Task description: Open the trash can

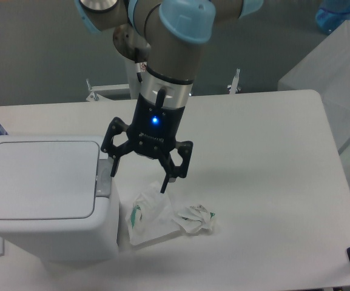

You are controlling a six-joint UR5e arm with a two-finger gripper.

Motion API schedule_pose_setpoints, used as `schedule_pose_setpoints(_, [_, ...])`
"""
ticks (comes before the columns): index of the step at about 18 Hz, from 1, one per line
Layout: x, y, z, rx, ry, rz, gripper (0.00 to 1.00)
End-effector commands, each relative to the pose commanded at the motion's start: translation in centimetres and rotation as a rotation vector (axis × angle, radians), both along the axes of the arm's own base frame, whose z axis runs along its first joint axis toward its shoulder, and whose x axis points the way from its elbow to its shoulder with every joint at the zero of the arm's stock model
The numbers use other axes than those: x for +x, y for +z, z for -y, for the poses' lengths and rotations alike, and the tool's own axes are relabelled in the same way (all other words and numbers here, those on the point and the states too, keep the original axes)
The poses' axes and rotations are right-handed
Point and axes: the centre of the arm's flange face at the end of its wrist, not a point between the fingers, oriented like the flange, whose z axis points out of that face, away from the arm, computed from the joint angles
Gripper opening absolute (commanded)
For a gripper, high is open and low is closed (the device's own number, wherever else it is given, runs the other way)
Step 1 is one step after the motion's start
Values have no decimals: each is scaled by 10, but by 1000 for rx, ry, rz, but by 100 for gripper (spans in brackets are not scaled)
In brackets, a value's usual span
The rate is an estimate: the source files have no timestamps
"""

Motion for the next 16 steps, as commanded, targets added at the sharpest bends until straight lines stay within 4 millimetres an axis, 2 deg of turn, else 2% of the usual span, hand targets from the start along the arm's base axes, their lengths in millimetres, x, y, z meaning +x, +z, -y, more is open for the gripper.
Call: schedule_pose_setpoints(16, [1,-13,-8,-16,-12,11,100])
